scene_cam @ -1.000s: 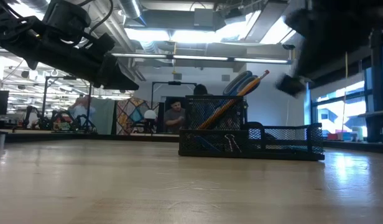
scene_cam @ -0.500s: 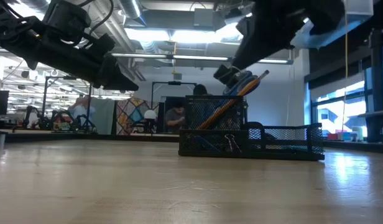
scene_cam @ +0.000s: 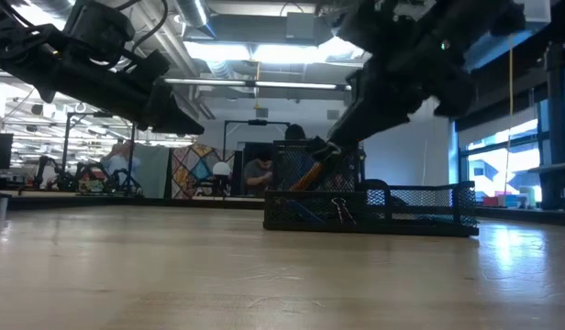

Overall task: Pick and place office supplies into organizer
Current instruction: Put the black binder clip into the black desk organizer

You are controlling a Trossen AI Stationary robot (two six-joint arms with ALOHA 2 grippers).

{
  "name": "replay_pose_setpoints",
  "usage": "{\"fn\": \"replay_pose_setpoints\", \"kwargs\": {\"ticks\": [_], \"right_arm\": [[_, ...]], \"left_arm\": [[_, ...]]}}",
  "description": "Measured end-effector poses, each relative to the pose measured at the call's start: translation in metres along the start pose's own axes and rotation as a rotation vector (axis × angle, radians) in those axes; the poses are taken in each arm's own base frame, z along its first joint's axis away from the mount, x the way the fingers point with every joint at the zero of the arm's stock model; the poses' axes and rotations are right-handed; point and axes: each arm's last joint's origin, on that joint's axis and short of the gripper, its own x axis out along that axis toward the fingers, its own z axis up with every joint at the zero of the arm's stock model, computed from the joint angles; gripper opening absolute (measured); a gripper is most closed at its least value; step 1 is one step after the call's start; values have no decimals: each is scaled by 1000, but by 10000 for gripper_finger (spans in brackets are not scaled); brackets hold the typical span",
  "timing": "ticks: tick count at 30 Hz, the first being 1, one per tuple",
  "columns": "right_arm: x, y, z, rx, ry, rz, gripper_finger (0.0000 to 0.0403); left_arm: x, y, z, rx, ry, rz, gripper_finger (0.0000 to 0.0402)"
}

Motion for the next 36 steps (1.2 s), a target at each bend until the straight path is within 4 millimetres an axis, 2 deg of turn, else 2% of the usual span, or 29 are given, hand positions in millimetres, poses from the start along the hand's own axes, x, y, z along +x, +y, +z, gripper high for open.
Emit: {"fn": "replay_pose_setpoints", "kwargs": {"ticks": [9,17,22,36], "right_arm": [[7,-5,-13,4,-43,-29,2],[6,-4,-12,24,-48,-20,2],[6,-4,-12,124,-49,-23,2],[3,4,-13,270,-45,-46,2]], "left_arm": [[0,0,0,0,1,0,72],[0,0,0,1,3,0,72],[0,0,-1,3,8,0,72],[0,0,-1,3,8,0,72]]}}
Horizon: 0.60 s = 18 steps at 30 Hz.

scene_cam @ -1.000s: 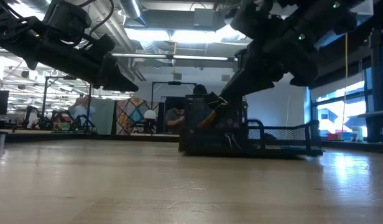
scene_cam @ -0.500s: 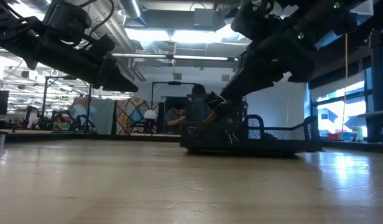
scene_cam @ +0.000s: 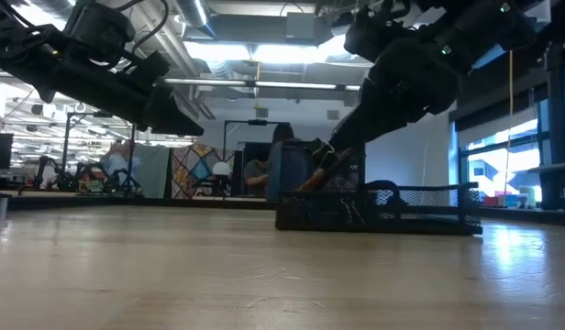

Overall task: Pick and place office supplies into organizer
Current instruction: Put the black binder clip into the black desk organizer

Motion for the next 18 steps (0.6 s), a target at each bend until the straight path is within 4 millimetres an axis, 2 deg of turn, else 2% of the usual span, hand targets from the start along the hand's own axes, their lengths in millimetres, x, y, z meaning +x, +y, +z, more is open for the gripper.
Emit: {"fn": "replay_pose_setpoints", "kwargs": {"ticks": [8,18], "right_arm": [[-5,9,4,-29,26,17,2],[-6,6,0,-82,70,-64,6]], "left_arm": [[0,0,0,0,0,0,72],[0,0,0,0,0,0,72]]}}
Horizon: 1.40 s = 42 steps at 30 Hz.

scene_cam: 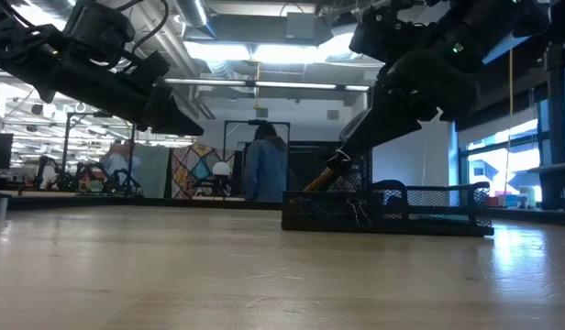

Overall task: Pick and place office supplies into organizer
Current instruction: Put the black binder clip into the black desk organizer, then put the black pen into the black desk organizer

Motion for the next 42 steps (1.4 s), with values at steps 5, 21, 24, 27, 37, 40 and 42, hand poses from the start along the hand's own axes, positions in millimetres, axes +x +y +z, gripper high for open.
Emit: {"fn": "replay_pose_setpoints", "kwargs": {"ticks": [5,21,24,27,37,40,42], "right_arm": [[0,0,0,-27,1,-3,7],[1,-1,-5,-13,13,-7,25],[1,-1,-6,-14,15,-9,25],[1,-1,-6,-14,15,-9,25],[-1,0,1,-17,3,12,26],[-4,4,6,-51,-8,46,31],[-7,6,9,-63,-1,55,42]], "left_arm": [[0,0,0,0,0,0,72],[0,0,0,0,0,1,72],[0,0,0,0,0,0,72],[0,0,0,0,1,1,72],[0,0,0,0,1,1,72],[0,0,0,0,1,1,72],[0,0,0,1,2,0,72]]}}
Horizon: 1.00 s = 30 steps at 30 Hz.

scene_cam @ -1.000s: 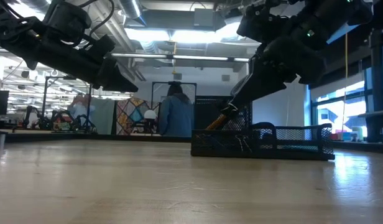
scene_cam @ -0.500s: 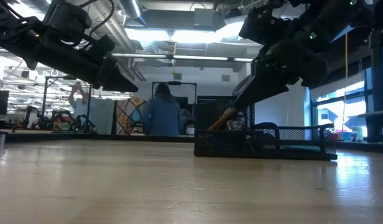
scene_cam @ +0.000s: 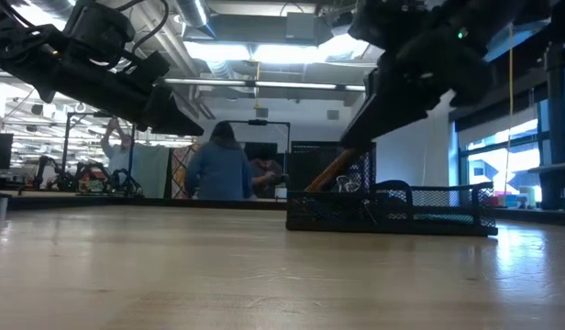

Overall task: Pick and place office supplies into organizer
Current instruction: Put the black pen into the black desk organizer

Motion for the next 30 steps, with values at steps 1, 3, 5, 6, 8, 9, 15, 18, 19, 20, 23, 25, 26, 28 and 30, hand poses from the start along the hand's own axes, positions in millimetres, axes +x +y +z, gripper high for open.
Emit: {"fn": "replay_pose_setpoints", "kwargs": {"ticks": [1,3,5,6,8,9,15,18,19,20,23,25,26,28,30], "right_arm": [[-1,0,1,-6,13,1,49],[-5,1,3,-6,49,0,68],[-8,2,5,3,85,-3,88],[-10,2,5,13,103,-6,99],[-14,3,5,18,145,-11,118],[-16,3,5,24,170,-13,127],[-26,5,2,119,344,97,159],[-28,5,-2,164,414,134,162],[-29,4,-5,175,448,131,162],[-30,3,-8,185,482,119,163],[-36,-1,-18,211,601,54,163],[-41,-5,-23,231,663,12,163],[-45,-6,-24,239,680,-1,163],[-52,-8,-24,242,682,-4,163],[-60,-10,-21,250,650,10,163]], "left_arm": [[0,0,0,-1,0,1,72],[0,0,0,0,0,0,72],[0,0,0,-1,0,0,72],[0,0,0,0,0,0,72],[0,0,0,0,0,0,72],[0,0,0,0,0,0,72],[0,0,0,0,0,0,72],[0,0,0,0,0,0,72],[0,0,0,-1,0,0,72],[0,0,0,0,0,0,72],[0,0,0,0,1,0,72],[0,0,0,0,1,0,72],[0,0,0,0,2,0,72],[0,0,0,1,4,0,72],[0,0,-1,2,6,0,72]]}}
